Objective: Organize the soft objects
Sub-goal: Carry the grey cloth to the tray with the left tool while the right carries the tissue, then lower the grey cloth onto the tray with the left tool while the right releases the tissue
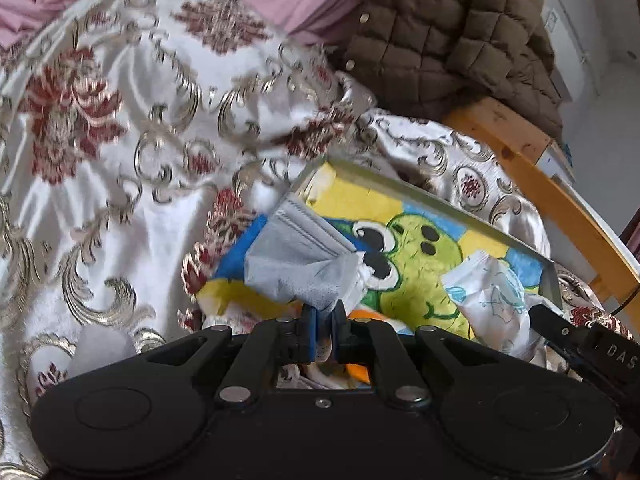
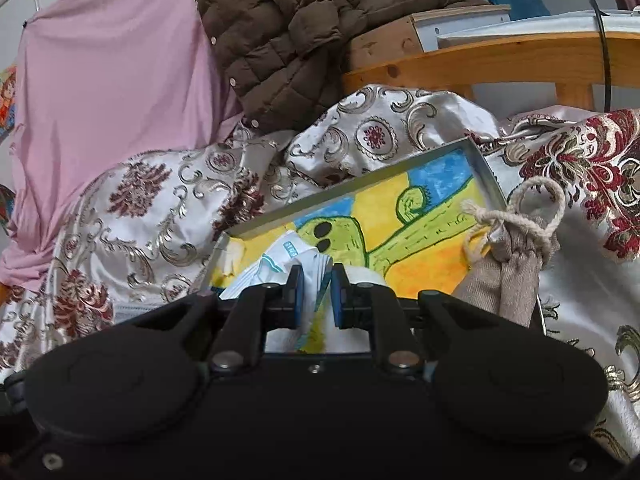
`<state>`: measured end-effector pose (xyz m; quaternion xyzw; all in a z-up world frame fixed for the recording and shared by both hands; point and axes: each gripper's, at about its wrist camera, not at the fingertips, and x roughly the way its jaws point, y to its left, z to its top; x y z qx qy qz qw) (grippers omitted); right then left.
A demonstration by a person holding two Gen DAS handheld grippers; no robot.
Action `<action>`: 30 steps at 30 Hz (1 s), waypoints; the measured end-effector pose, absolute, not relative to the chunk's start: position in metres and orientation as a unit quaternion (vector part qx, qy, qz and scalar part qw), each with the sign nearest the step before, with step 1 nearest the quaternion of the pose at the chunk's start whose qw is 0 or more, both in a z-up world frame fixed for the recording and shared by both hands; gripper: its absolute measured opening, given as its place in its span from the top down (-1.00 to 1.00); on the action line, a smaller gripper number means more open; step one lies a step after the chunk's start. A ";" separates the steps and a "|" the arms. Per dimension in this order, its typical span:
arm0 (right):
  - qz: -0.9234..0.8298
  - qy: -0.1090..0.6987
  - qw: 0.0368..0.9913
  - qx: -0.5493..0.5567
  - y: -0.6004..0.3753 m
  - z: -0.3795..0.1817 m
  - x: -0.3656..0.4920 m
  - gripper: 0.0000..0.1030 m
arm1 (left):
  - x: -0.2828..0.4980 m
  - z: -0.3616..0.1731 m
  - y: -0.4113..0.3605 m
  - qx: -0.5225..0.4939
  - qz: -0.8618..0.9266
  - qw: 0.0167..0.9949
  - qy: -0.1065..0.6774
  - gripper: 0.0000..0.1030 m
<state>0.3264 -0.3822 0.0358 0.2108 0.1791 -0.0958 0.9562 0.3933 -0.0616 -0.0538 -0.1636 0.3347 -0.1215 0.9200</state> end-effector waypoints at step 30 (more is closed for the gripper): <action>-0.094 0.198 0.949 0.226 -0.383 0.009 0.362 0.84 | 0.458 -0.073 -0.025 -0.231 -0.133 0.905 0.331 0.80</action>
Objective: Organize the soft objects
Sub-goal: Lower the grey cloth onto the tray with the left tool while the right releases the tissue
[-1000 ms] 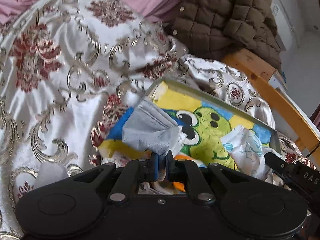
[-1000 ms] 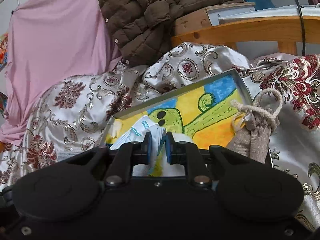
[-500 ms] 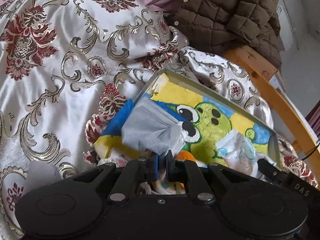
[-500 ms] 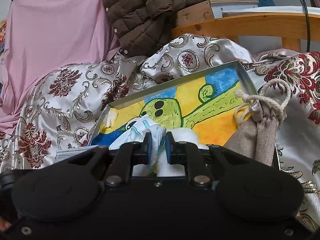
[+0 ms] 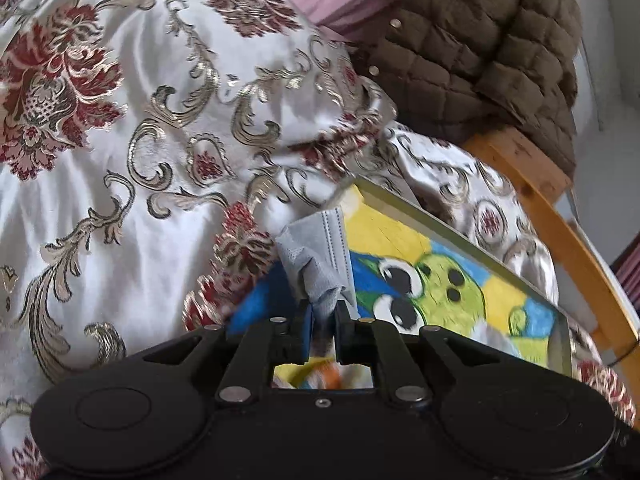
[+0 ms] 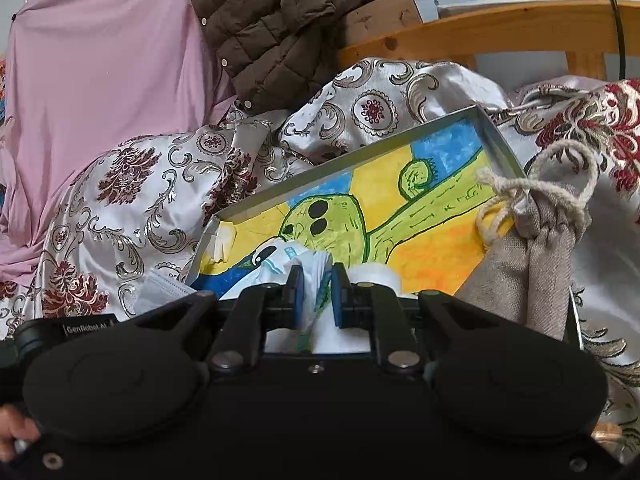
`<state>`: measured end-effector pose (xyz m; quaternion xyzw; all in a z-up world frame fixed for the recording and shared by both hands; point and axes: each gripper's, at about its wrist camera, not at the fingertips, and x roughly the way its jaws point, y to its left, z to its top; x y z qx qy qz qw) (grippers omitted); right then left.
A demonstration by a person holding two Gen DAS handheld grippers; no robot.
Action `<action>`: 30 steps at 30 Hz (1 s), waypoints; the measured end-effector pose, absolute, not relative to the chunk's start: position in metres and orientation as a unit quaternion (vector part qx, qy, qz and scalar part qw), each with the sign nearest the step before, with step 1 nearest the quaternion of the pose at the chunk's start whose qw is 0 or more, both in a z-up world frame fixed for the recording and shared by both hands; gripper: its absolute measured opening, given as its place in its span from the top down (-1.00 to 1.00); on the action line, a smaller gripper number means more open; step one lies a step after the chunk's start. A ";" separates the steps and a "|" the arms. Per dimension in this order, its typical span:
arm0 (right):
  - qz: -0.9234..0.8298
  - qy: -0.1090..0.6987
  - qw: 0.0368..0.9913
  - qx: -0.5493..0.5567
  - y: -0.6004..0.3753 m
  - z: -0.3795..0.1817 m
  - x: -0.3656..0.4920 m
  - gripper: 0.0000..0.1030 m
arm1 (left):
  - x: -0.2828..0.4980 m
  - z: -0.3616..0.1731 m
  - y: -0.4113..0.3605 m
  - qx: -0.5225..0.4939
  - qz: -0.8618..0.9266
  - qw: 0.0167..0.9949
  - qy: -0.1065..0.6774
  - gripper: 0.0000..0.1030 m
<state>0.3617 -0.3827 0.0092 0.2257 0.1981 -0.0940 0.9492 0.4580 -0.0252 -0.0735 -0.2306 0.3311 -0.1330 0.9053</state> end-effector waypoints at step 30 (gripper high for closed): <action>-0.070 0.216 0.959 0.168 -0.348 -0.004 0.395 0.84 | 0.476 -0.092 -0.028 -0.241 -0.163 0.883 0.369 -0.33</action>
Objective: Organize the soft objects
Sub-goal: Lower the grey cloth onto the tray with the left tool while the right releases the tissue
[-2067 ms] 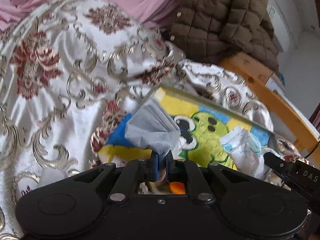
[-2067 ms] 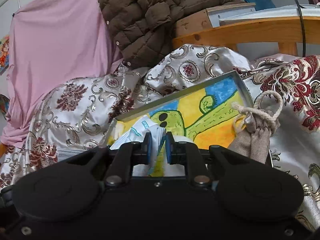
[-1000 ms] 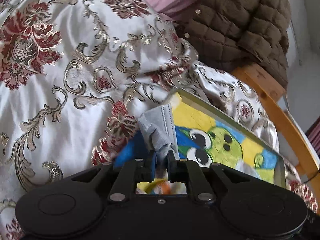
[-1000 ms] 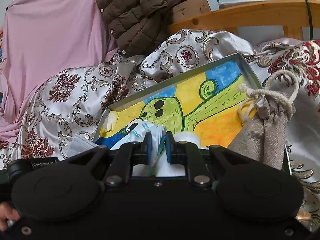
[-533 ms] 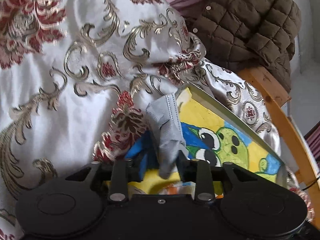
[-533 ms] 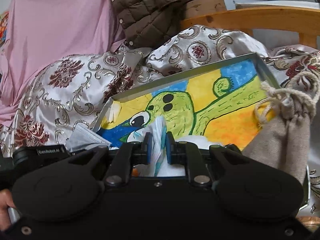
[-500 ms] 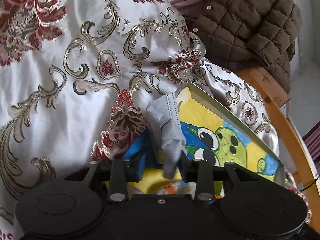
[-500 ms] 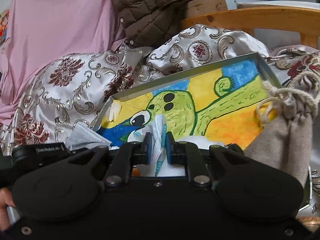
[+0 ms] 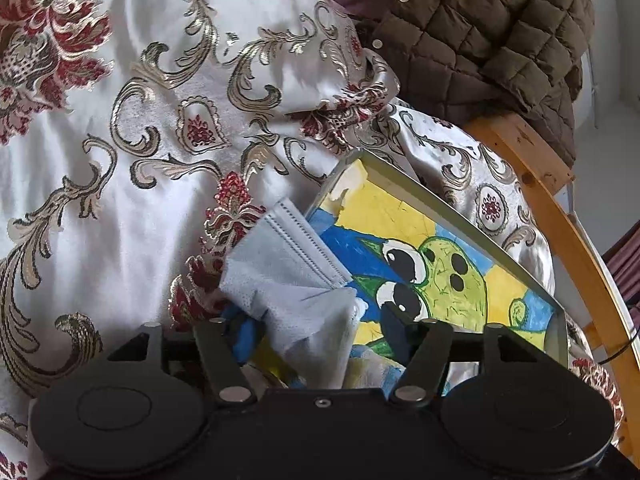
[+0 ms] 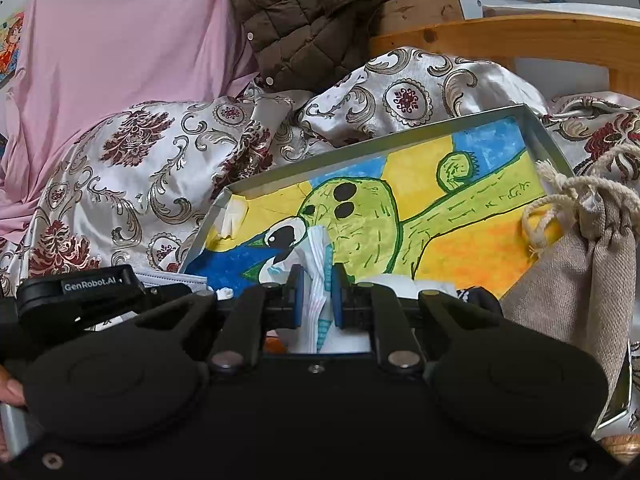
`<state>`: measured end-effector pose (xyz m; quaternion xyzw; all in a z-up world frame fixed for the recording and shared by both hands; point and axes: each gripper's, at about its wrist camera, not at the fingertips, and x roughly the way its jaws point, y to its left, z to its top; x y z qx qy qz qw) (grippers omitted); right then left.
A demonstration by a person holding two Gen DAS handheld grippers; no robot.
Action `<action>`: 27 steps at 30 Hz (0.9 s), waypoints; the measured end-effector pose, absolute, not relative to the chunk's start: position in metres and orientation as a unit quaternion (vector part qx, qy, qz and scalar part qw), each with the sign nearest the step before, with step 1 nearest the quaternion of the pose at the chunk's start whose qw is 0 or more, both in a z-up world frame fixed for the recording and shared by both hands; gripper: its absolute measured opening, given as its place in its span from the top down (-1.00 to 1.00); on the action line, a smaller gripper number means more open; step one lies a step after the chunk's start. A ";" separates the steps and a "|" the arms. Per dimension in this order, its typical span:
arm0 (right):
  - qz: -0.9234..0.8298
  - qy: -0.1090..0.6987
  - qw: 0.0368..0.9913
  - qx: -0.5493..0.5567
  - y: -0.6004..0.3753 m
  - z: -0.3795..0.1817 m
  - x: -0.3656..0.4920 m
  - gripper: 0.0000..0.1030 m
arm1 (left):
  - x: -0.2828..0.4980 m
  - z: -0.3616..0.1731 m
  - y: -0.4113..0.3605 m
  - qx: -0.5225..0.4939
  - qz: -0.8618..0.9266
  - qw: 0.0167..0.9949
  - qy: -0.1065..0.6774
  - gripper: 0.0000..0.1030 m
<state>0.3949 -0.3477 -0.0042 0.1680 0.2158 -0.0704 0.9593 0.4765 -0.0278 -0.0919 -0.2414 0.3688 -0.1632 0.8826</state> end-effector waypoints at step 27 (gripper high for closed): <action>-0.063 0.212 0.957 0.187 -0.350 0.020 0.379 0.79 | 0.454 -0.078 -0.031 -0.206 -0.186 0.849 0.450 -0.80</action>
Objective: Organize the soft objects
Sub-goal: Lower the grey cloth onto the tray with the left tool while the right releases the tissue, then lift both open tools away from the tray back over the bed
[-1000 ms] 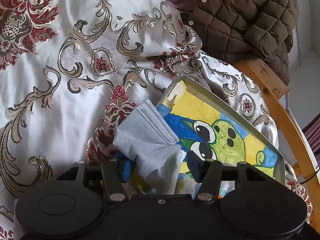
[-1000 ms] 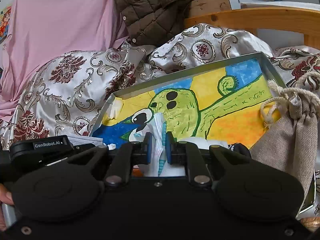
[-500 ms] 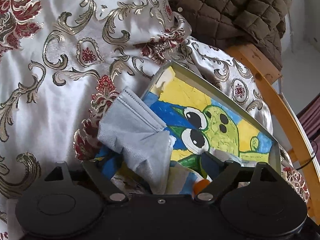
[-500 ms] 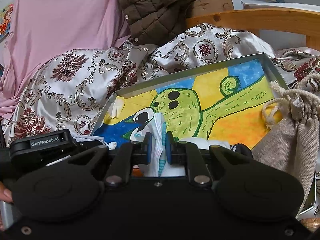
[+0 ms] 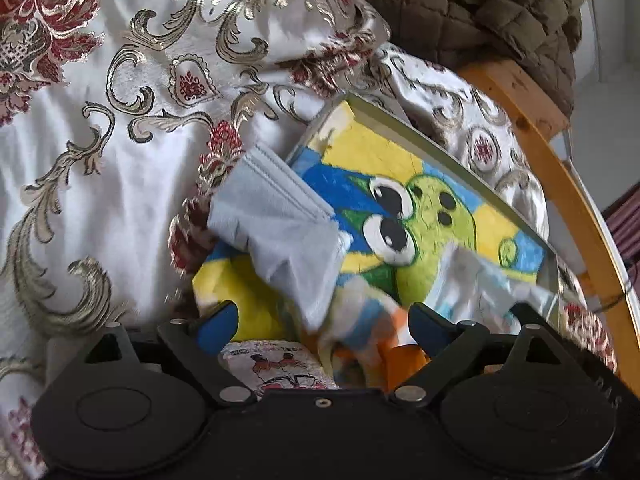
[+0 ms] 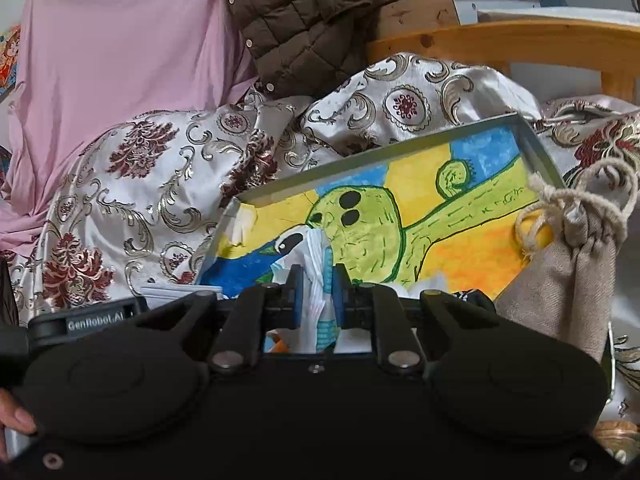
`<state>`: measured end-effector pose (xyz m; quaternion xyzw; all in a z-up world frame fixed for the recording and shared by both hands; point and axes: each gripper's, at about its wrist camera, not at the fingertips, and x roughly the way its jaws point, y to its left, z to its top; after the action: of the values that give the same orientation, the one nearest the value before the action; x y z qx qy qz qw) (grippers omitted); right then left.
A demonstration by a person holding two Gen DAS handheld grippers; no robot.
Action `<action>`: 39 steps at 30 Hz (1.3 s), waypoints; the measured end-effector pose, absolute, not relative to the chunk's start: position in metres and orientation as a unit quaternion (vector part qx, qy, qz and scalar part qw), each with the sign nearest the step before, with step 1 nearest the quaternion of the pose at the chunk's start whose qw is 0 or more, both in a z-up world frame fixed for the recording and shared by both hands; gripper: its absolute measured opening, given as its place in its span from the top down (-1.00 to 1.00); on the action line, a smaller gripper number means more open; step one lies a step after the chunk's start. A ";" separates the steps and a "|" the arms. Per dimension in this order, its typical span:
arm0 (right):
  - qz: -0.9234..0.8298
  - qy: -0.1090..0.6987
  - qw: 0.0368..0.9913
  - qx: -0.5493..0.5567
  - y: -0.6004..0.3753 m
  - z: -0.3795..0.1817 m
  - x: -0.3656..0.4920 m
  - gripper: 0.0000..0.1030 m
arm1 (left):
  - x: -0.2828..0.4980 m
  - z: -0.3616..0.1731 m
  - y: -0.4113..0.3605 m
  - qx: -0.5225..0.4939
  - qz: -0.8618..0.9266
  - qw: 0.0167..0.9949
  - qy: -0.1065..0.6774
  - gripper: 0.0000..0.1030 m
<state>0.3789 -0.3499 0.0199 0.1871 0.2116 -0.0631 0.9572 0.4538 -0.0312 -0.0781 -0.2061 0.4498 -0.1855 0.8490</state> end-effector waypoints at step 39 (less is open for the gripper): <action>0.015 0.163 0.968 0.188 -0.348 0.091 0.124 -0.98 | 0.189 0.014 0.015 -0.088 -0.036 0.926 0.366 -0.98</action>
<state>0.1243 -0.3477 0.0907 0.1882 0.1631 0.0154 0.9684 0.1890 0.0152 0.0143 -0.0882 0.3662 -0.0355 0.9257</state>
